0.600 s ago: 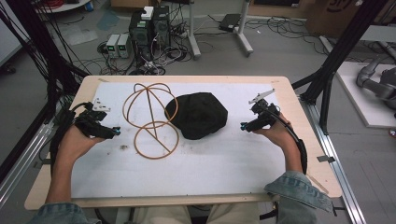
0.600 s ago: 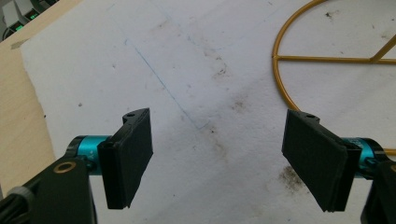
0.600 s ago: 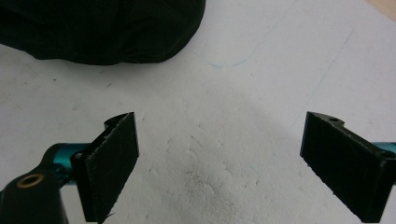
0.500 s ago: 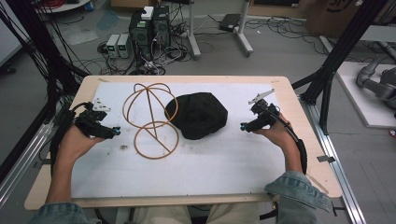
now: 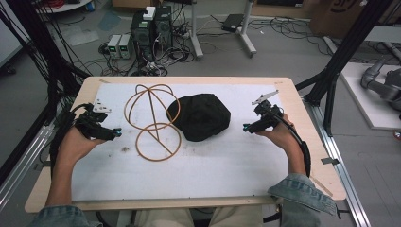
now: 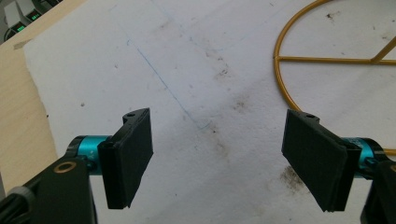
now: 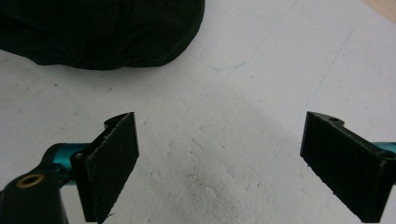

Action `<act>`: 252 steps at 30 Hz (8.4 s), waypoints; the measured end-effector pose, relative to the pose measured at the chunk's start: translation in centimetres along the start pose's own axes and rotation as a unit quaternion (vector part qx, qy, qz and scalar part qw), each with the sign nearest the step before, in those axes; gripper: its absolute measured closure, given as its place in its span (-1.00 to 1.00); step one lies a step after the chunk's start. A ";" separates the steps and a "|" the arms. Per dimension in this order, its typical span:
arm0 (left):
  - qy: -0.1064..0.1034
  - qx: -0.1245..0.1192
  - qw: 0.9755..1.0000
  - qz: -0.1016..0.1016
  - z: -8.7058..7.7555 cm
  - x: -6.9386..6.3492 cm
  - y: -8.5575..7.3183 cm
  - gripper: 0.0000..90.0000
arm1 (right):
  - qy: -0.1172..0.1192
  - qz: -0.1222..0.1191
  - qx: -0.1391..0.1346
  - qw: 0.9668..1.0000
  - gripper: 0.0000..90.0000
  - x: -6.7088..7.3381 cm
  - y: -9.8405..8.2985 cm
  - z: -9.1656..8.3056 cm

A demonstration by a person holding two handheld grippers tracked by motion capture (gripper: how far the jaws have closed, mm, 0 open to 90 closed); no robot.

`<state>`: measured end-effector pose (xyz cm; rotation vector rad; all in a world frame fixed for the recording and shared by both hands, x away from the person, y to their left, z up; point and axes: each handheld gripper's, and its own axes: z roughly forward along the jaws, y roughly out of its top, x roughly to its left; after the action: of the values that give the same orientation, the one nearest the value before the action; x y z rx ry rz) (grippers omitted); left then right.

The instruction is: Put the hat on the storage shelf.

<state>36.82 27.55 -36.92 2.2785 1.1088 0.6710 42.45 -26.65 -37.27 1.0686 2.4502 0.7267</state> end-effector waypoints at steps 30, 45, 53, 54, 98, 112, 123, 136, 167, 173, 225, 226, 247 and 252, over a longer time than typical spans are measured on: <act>0.001 0.008 1.000 -0.006 0.5 0.1 -0.4 -0.45 | 0.073 -0.042 -0.083 0.993 -0.64 4.0 3.2 0.8; -0.003 0.013 1.000 -0.003 0.6 0.0 -0.4 -0.45 | 0.097 -0.056 -0.117 0.987 -0.47 5.8 4.5 1.3; -0.001 0.013 1.000 -0.004 0.7 0.1 -0.4 -0.45 | 0.111 -0.046 -0.129 0.984 -0.37 6.0 4.7 1.7; -0.002 0.013 1.000 -0.004 0.7 0.1 -0.5 -0.45 | 0.114 -0.044 -0.130 0.984 -0.37 6.0 4.7 1.7; -0.006 0.018 1.000 -0.005 1.0 0.1 -0.3 -0.45 | 0.084 -0.052 -0.148 0.984 0.44 7.1 5.0 2.8; -0.004 0.017 1.000 -0.009 1.0 0.2 -0.4 -0.45 | 0.061 -0.070 -0.148 0.985 0.79 7.6 5.1 2.6; -0.001 0.011 1.000 -0.010 0.7 0.3 -0.3 -0.44 | 0.045 -0.071 -0.165 0.983 0.89 7.7 5.2 2.1; -0.002 0.013 1.000 -0.007 0.8 0.2 -0.1 -0.44 | 0.030 -0.050 -0.207 0.977 0.91 7.4 5.2 0.8; -0.008 0.014 1.000 -0.010 1.1 0.3 -0.1 -0.44 | 0.032 0.024 -0.264 0.964 0.92 6.3 7.7 -1.5; -0.008 0.011 1.000 -0.010 1.0 0.3 0.0 -0.44 | 0.025 0.053 -0.279 0.958 0.92 5.8 8.7 -2.4; -0.013 0.007 1.000 -0.007 0.8 0.3 0.3 -0.44 | 0.098 0.168 -0.391 0.899 0.91 6.3 16.8 -7.9; -0.014 0.006 1.000 -0.007 0.8 0.3 0.3 -0.44 | 0.108 0.167 -0.396 0.897 0.91 6.4 17.0 -7.9; -0.019 0.001 1.000 -0.006 0.6 0.1 0.4 -0.44 | 0.175 0.227 -0.409 0.866 0.91 6.5 20.3 -4.6; -0.022 0.001 1.000 -0.003 0.6 0.1 0.4 -0.44 | 0.181 0.229 -0.409 0.865 0.91 7.0 20.9 -4.4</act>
<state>37.46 27.30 -37.07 2.2810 1.0955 0.6152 47.51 -10.59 -22.35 1.1983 1.7536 2.0387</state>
